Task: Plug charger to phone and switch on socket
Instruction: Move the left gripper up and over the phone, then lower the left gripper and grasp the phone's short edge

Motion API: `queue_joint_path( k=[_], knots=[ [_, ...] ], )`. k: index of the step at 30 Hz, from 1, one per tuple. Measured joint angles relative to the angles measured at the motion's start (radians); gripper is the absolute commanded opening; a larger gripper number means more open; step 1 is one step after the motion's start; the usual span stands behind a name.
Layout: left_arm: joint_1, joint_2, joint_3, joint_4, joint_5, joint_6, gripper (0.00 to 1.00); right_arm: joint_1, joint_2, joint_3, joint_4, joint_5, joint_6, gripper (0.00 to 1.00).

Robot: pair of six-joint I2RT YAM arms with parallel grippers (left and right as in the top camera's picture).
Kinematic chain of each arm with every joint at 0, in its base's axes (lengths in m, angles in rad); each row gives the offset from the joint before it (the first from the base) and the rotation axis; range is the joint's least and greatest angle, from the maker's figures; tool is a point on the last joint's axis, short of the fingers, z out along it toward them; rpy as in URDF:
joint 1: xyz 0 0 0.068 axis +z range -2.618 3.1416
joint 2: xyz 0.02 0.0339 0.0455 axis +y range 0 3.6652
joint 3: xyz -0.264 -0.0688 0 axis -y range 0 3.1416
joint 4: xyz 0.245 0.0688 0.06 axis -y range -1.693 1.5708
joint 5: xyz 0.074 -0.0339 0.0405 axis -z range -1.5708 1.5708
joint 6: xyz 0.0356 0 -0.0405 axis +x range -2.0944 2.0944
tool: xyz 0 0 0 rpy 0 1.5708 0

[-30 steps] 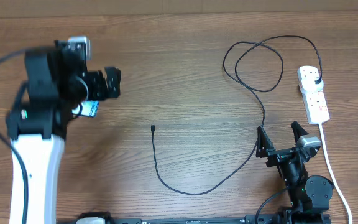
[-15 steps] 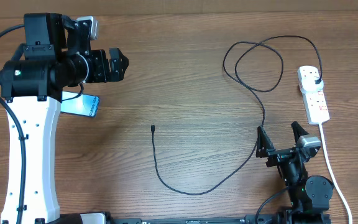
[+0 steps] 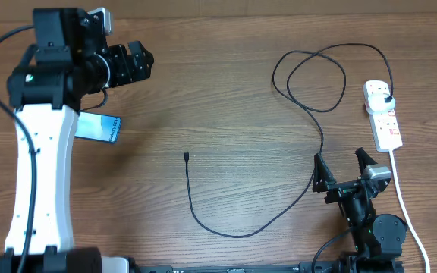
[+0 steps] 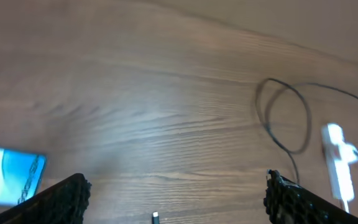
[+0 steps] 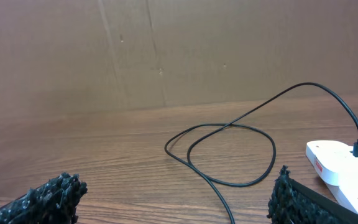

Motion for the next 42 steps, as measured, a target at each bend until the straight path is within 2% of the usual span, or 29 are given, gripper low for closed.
queue_joint_path(
  k=[8, 10, 14, 20, 29, 42],
  knots=[
    [0.002, 0.200, 0.002, -0.055, -0.243, -0.340, 0.94, 0.000, 0.000, 0.000, 0.000, 0.000, 0.000, 1.00],
    [0.010, 0.236, 0.002, -0.055, -0.271, -0.389, 0.97, 0.000, 0.000, 0.000, 0.000, 0.000, 0.001, 1.00],
    [0.045, 0.290, 0.002, -0.055, -0.300, -0.462, 0.97, 0.000, 0.000, 0.000, 0.000, 0.000, 0.000, 1.00],
    [0.132, 0.389, 0.002, -0.064, -0.319, -0.517, 1.00, 0.000, 0.000, 0.000, 0.000, 0.000, 0.001, 1.00],
    [0.229, 0.539, 0.002, -0.069, -0.300, -0.550, 0.99, 0.000, 0.000, 0.000, 0.000, 0.000, 0.000, 1.00],
    [0.273, 0.621, 0.002, -0.039, -0.287, -0.550, 1.00, 0.000, 0.000, 0.000, 0.000, 0.000, 0.000, 1.00]
  ],
)
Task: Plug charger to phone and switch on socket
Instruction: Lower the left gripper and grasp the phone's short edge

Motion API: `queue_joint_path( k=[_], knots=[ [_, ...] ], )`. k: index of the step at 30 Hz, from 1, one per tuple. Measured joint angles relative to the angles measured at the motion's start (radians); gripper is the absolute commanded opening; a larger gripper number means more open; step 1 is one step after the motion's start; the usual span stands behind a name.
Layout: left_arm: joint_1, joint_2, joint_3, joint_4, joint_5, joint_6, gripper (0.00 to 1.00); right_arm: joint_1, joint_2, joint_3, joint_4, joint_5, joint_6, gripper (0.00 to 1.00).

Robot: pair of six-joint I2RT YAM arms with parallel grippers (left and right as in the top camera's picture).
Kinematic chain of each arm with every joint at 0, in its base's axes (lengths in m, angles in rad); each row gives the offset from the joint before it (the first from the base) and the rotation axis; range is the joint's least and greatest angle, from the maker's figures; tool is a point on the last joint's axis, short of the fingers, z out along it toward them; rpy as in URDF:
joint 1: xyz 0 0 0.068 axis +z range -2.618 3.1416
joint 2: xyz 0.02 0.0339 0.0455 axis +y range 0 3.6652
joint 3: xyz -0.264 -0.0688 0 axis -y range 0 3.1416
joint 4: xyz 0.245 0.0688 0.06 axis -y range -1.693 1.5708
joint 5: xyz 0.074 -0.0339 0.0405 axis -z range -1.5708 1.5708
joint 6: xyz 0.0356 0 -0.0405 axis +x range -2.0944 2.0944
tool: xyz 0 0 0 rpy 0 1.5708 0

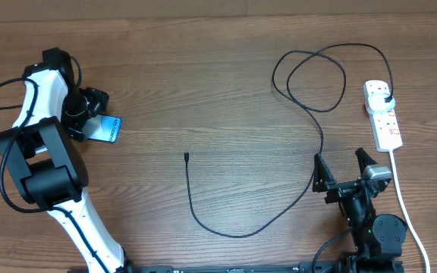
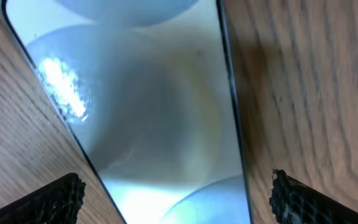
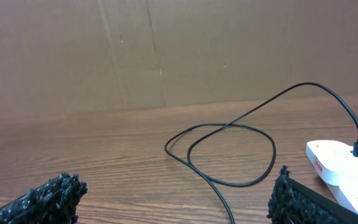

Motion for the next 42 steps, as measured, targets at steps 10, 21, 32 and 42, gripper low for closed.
queue_joint_path(
  k=[10, 21, 32, 42],
  knots=[
    [0.001, 0.000, 0.000, 0.016, 0.000, 0.000, 1.00, 0.000, 0.000, 0.000, 0.000, 0.000, 0.001, 1.00],
    [0.001, 0.001, 0.000, 0.016, 0.000, 0.000, 1.00, 0.000, 0.000, 0.000, 0.000, 0.000, 0.001, 1.00],
    [0.001, 0.042, 0.003, 0.013, -0.002, 0.000, 0.99, 0.000, 0.000, 0.000, -0.001, 0.000, 0.000, 1.00],
    [0.001, 0.042, 0.003, 0.023, -0.009, 0.000, 0.84, 0.000, 0.000, 0.000, 0.000, 0.000, 0.000, 1.00]
  ],
)
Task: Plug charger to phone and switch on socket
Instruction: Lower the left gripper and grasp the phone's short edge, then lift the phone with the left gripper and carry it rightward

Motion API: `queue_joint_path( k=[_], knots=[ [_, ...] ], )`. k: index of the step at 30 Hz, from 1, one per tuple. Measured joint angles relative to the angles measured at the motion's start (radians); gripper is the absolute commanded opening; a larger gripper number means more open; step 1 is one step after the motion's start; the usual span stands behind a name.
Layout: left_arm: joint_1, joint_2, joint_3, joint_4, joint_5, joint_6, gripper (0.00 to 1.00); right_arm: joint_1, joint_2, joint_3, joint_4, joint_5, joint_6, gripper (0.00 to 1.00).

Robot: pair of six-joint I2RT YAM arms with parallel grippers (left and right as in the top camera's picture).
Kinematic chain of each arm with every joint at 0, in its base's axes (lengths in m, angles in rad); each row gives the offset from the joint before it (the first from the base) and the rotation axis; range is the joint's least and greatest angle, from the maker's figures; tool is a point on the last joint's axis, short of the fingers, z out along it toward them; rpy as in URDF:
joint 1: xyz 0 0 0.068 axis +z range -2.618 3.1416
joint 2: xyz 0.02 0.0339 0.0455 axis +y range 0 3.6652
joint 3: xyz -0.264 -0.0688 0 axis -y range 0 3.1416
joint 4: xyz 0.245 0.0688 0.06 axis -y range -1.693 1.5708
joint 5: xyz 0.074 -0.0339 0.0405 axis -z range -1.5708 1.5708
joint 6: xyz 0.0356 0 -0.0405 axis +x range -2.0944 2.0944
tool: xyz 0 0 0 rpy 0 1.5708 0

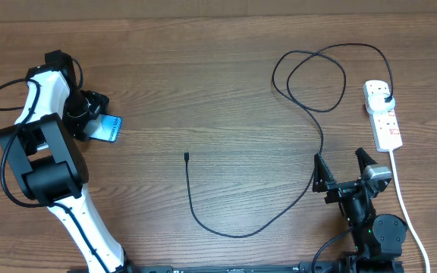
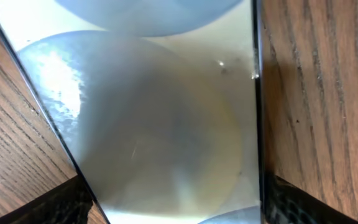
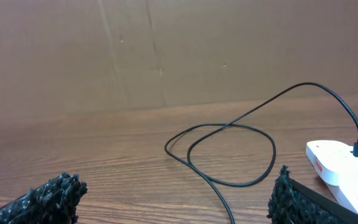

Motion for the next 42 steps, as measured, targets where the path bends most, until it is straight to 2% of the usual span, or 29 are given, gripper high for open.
queue_joint_path(
  k=[10, 14, 16, 19, 23, 31, 36, 42],
  knots=[
    [-0.011, 0.000, 0.000, 0.006, -0.014, 0.088, 0.79, 0.000, 0.000, 0.000, 0.000, 0.000, 0.000, 1.00],
    [-0.032, 0.000, 0.000, 0.019, -0.028, 0.165, 0.75, 0.000, 0.000, 0.000, 0.000, 0.000, 0.000, 1.00],
    [-0.047, 0.000, 0.000, 0.030, -0.034, 0.217, 0.70, 0.000, 0.000, 0.000, 0.000, 0.000, 0.000, 1.00],
    [-0.074, 0.000, 0.000, 0.046, -0.042, 0.301, 0.71, 0.000, 0.000, 0.000, 0.000, 0.000, 0.000, 1.00],
    [-0.129, 0.000, 0.001, 0.061, -0.044, 0.415, 0.75, 0.000, 0.000, 0.000, 0.000, 0.000, 0.000, 1.00],
    [-0.270, 0.000, 0.002, 0.066, -0.024, 0.584, 0.73, 0.000, 0.000, 0.000, 0.000, 0.000, 0.000, 1.00],
    [-0.362, 0.000, 0.005, 0.060, 0.005, 0.654, 0.73, 0.000, 0.000, 0.000, 0.000, 0.000, 0.000, 1.00],
    [-0.478, 0.000, 0.007, 0.032, 0.026, 0.683, 0.73, 0.000, 0.000, 0.000, 0.000, 0.000, 0.000, 1.00]
  ],
)
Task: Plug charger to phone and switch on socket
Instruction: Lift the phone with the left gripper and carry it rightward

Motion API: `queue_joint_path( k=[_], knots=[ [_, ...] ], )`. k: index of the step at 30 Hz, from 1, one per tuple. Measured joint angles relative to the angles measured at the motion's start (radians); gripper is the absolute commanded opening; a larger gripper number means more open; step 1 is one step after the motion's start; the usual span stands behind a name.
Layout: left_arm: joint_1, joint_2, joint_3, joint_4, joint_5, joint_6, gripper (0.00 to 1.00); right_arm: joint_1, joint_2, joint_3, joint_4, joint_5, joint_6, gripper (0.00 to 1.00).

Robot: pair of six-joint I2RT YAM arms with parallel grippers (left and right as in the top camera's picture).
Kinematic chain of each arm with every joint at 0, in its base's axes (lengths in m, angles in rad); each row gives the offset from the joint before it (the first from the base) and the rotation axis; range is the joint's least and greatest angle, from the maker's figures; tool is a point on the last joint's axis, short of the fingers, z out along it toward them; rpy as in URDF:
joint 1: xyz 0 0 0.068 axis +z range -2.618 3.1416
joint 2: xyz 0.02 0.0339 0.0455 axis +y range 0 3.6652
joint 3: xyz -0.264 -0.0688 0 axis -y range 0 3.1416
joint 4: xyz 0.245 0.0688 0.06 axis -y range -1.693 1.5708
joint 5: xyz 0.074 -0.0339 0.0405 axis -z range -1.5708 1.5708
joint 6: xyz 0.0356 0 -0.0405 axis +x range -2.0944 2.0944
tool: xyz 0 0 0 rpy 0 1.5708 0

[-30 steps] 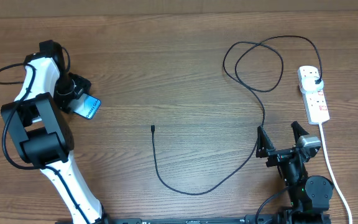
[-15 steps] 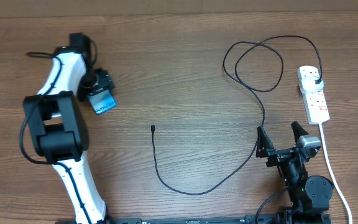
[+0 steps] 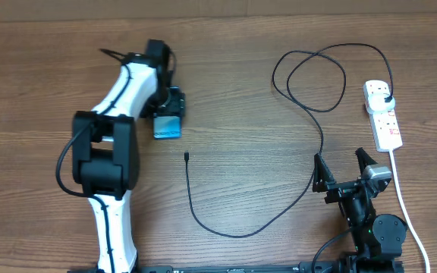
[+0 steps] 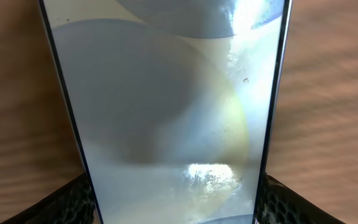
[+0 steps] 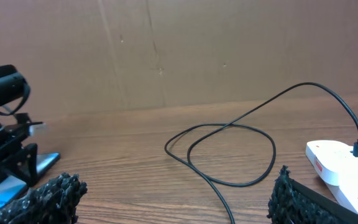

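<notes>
The blue-screened phone (image 3: pixel 167 127) sits just left of the table's middle, and its screen (image 4: pixel 166 112) fills the left wrist view. My left gripper (image 3: pixel 168 112) is shut on the phone, a finger (image 4: pixel 73 200) pressed against each long edge. The black charger cable (image 3: pixel 226 231) curves across the table, and its free plug end (image 3: pixel 186 156) lies just below and right of the phone. The cable's other end is plugged into the white power strip (image 3: pixel 383 115) at the right. My right gripper (image 3: pixel 344 168) stands open near the front right, with nothing between its fingers.
The cable makes a double loop (image 3: pixel 313 76) at the back right, also visible as the loop (image 5: pixel 229 149) ahead of my right gripper. The strip's white lead (image 3: pixel 404 201) runs down the right edge. A brown cardboard wall (image 5: pixel 179 50) stands behind the table.
My left gripper and the phone were at the table's far left; both are now near the middle, above the cable's free plug end. The right arm has not moved.
First my left gripper was open high above the table, with the phone lying at the far left. Then it was down over the phone, jaws wide. Then its fingers were close against the phone's edges. Now it holds the phone beside the cable's free end.
</notes>
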Motion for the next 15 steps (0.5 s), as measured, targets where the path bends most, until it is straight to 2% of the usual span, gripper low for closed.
queue_joint_path(
  k=[6, 11, 15],
  knots=[
    [-0.046, 0.000, 0.001, -0.003, 0.014, -0.003, 0.73, 0.000, 0.000, 0.000, 0.000, 0.000, 0.000, 1.00],
    [-0.040, 0.000, 0.002, -0.003, 0.031, -0.010, 0.68, 0.000, 0.000, 0.000, 0.000, 0.000, 0.000, 1.00],
    [-0.034, 0.000, 0.008, -0.014, 0.045, -0.013, 0.71, 0.000, 0.000, 0.000, -0.001, 0.000, 0.000, 1.00]
  ],
)
